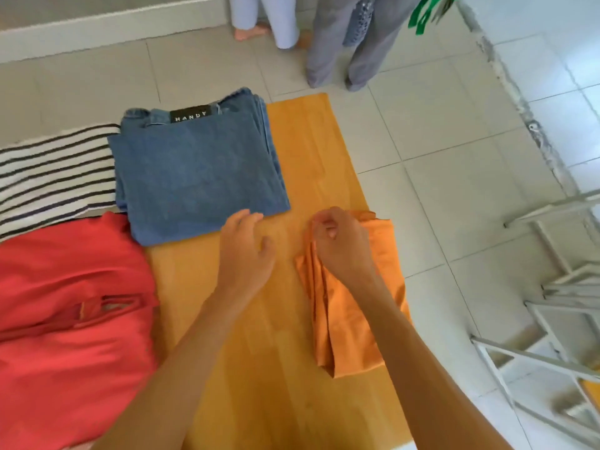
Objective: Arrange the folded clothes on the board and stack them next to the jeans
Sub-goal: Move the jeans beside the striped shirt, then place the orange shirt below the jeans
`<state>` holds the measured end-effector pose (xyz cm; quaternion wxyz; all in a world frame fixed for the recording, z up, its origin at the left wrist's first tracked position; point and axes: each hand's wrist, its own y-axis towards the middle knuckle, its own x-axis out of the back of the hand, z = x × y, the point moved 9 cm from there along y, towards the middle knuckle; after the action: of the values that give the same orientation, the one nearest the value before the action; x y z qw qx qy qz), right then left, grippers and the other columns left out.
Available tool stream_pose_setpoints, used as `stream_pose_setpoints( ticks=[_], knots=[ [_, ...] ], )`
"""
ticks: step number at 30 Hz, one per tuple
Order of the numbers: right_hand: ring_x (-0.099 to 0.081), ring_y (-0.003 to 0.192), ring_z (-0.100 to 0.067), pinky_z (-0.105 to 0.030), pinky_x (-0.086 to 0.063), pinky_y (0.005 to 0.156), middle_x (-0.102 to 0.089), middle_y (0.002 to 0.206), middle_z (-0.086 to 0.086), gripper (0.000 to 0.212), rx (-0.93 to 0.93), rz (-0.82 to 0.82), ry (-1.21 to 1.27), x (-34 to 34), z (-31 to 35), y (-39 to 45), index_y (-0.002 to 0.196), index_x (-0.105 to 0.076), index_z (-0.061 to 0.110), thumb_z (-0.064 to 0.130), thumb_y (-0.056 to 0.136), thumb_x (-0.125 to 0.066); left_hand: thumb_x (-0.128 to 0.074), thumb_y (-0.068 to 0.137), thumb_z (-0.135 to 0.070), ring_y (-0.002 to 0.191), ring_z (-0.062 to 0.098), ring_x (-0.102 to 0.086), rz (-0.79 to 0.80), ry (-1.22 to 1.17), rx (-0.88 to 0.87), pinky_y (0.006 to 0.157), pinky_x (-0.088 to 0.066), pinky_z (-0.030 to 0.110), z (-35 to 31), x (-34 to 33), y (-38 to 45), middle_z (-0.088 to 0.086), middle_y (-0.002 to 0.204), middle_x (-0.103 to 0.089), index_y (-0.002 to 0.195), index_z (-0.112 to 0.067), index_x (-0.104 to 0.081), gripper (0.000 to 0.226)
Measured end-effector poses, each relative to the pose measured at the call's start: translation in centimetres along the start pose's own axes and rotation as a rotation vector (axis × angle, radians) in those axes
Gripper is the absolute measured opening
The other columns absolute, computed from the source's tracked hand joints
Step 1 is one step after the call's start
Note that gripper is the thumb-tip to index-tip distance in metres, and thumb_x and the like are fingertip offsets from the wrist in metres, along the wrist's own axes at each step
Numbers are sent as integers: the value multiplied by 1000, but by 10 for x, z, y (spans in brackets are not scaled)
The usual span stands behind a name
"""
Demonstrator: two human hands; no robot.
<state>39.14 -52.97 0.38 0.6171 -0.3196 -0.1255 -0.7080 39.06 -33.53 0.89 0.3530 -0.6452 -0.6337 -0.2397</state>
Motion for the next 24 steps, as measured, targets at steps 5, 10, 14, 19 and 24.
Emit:
stream_pose_setpoints(
  ticks=[5, 10, 14, 19, 24],
  knots=[
    [-65, 90, -7, -16, -46, 75, -73, 100, 12, 18, -60, -71, -148, 47, -42, -64, 104, -72, 21, 20, 93, -58, -53, 93, -14, 139, 24, -38, 226, 34, -278, 117, -26, 33, -75, -68, -7, 13, 146, -48, 137, -2, -53, 46],
    [-69, 82, -11, -26, -54, 73, -73, 88, 13, 21, -460, 137, -219, 79, -121, -129, 93, -72, 27, 37, 94, -53, -49, 97, -44, 144, 24, -30, 407, 206, -306, 117, -24, 41, -88, -117, 0, 9, 154, -36, 147, -8, -40, 62],
    [-73, 71, -12, -33, -55, 84, -76, 68, 1, 46, -756, 457, -234, 71, -170, -197, 81, -72, 15, 48, 98, -45, -60, 88, -32, 120, 25, -48, 312, 332, -323, 99, -41, 42, -65, -104, -9, 2, 128, -50, 122, -20, -57, 36],
    [-68, 74, -19, -38, -55, 70, -71, 80, -3, 41, -744, 170, -93, 55, -164, -194, 98, -53, 13, 53, 97, -45, -61, 79, -29, 85, 25, -56, 366, 305, -26, 75, -47, 39, 1, -71, -36, -3, 88, -49, 81, -20, -48, 16],
    [-60, 83, -22, -37, -45, 65, -61, 91, 3, 49, -620, 113, -123, 27, -134, -142, 101, -49, 17, 62, 85, -56, -72, 66, -62, 88, 7, -63, 430, -152, 422, 74, -52, 32, 73, -44, -79, -13, 102, -61, 111, -31, -42, 63]
  ],
)
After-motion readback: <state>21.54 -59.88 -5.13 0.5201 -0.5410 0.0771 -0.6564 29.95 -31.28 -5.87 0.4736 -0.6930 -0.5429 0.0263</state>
